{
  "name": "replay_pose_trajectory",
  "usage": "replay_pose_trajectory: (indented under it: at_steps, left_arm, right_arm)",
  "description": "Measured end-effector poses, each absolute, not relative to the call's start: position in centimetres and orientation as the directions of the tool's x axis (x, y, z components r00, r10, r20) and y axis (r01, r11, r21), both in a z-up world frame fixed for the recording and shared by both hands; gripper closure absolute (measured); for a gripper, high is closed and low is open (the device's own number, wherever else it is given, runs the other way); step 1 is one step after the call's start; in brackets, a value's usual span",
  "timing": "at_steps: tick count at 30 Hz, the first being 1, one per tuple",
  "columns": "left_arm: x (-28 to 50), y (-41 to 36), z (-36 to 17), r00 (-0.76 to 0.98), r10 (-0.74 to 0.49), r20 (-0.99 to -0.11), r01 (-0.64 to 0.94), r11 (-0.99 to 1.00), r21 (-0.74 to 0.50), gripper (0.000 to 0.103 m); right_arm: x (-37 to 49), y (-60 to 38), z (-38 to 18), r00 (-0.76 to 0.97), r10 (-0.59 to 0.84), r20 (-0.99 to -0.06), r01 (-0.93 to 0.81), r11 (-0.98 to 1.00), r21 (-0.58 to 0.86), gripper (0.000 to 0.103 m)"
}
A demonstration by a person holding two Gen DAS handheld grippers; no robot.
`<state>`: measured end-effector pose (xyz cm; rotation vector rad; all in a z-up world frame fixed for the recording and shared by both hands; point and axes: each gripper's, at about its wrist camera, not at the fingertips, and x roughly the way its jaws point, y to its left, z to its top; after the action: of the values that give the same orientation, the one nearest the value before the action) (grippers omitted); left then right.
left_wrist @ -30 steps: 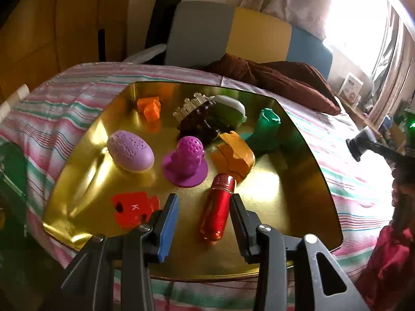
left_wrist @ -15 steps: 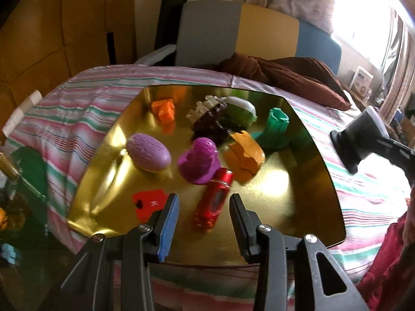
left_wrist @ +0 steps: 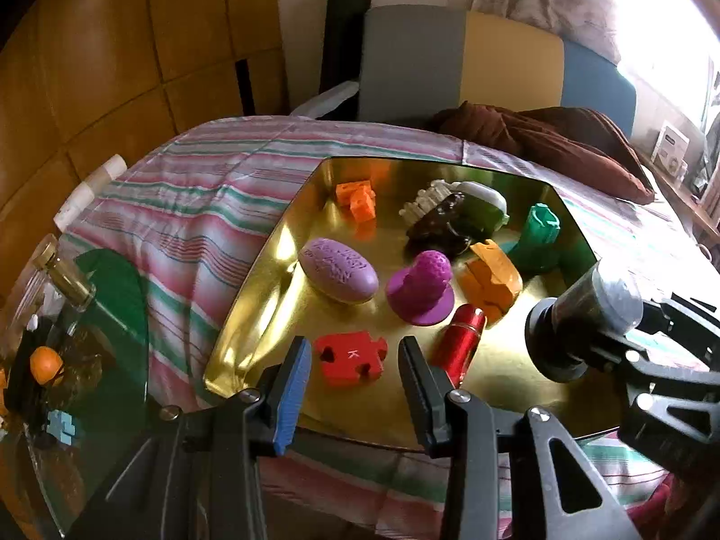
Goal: Organize rigid objects
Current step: 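Set the clear black-capped jar upright in the tray and open the right tool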
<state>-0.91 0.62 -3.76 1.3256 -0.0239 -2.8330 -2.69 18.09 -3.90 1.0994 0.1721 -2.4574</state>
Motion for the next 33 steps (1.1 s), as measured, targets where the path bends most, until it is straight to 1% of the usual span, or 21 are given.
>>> replay_pose_trajectory:
  at_steps: [13, 21, 33]
  left_arm:
    - [-0.7, -0.3, -3.2, -0.634, -0.025, -0.773, 0.042, -0.999, -0.002, 0.062]
    - [-0.6, -0.9, -2.9, -0.632, -0.021, -0.775, 0.061, -0.998, -0.022, 0.063]
    - [-0.7, -1.5, -2.8, -0.625, -0.063, -0.778, 0.133, -0.991, -0.027, 0.063]
  right_arm:
    - [-3.8, 16.9, -5.7, -0.541, -0.239, -0.806, 0.381, -0.924, 0.019, 0.058]
    - [-4.4, 16.3, -6.1, -0.548, -0.206, -0.811, 0.350, -0.937, 0.001, 0.058]
    - [-4.9, 15.7, -6.1, -0.550, -0.190, -0.813, 0.308, -0.951, 0.014, 0.058]
